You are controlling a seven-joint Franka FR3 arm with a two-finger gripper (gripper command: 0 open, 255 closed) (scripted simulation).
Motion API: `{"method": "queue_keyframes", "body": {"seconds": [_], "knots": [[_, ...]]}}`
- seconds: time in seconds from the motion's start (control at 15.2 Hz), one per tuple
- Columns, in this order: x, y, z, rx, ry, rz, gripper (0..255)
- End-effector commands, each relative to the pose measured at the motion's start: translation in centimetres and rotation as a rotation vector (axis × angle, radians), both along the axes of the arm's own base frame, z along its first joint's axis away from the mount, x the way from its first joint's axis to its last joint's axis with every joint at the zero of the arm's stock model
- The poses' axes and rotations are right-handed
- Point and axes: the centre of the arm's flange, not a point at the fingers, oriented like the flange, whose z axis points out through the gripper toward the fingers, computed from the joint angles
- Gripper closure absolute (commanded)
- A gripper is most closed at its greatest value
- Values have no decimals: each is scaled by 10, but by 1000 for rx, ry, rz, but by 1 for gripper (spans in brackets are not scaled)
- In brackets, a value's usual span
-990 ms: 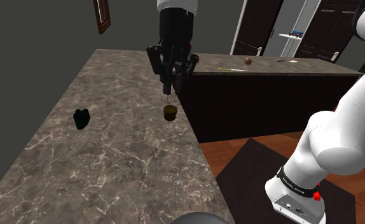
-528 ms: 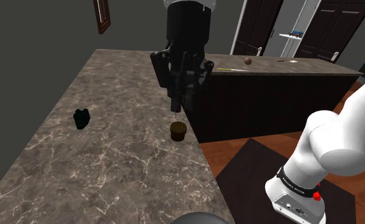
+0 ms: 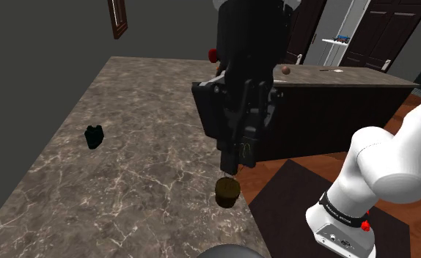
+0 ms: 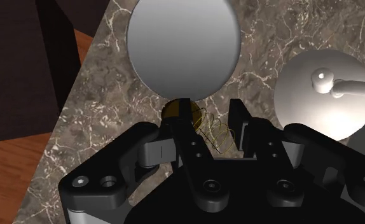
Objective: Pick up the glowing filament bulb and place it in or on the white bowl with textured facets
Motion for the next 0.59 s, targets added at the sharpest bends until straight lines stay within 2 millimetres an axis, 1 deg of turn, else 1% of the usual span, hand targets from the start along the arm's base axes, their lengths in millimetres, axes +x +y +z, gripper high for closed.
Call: {"method": "queue_keyframes", "body": {"seconds": [0.0, 0.4, 0.53], "knots": [[-28, 14, 6, 0, 0, -1, 255], [-99, 53, 14, 0, 0, -1, 255], [-99, 53, 4, 0, 0, -1, 255]]}}
